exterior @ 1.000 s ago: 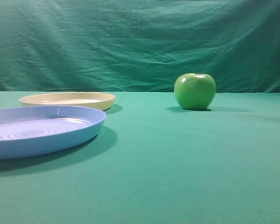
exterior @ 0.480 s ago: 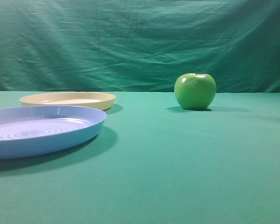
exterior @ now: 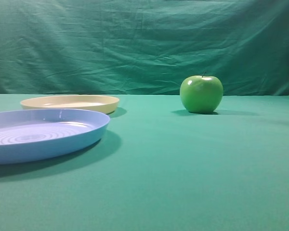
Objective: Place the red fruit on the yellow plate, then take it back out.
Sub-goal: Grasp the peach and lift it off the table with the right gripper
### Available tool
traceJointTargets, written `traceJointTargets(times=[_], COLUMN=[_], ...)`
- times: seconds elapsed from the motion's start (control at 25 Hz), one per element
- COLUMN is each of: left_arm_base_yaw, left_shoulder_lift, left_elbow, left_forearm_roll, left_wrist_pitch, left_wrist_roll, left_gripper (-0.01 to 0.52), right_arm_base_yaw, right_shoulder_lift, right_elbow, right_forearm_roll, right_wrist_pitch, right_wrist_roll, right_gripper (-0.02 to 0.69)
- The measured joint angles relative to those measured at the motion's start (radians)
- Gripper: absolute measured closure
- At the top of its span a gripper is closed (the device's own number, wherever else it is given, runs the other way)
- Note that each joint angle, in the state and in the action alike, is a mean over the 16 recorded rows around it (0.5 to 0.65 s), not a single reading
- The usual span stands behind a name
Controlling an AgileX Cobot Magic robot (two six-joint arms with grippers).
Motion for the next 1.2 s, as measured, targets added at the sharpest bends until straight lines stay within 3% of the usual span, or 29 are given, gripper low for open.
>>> traceJointTargets(times=[0.36, 0.48, 0.6, 1.0, 1.2], left_arm_base_yaw=[0.0, 0.0, 0.0, 0.0, 0.0], left_shoulder_lift=[0.0, 0.0, 0.0, 0.0, 0.0], left_elbow=[0.0, 0.0, 0.0, 0.0, 0.0], left_forearm_roll=[0.0, 0.0, 0.0, 0.0, 0.0], left_wrist_pitch=[0.0, 0.0, 0.0, 0.0, 0.0], left_wrist_roll=[0.0, 0.0, 0.0, -0.001, -0.002], left_gripper=[0.514, 0.514, 0.514, 0.514, 0.514], right_arm_base_yaw=[0.127, 0.173, 0.21, 0.244, 0.244], right_shoulder_lift=[0.364, 0.469, 0.557, 0.753, 0.837], right_elbow=[-0.11, -0.138, -0.156, -0.178, -0.18], right_forearm_roll=[-0.072, -0.109, -0.14, -0.189, -0.207], right_wrist_pitch=[0.127, 0.123, 0.098, -0.05, -0.129], right_wrist_roll=[0.039, 0.07, 0.098, 0.157, 0.182], right_gripper=[0.659, 0.619, 0.528, 0.131, 0.025])
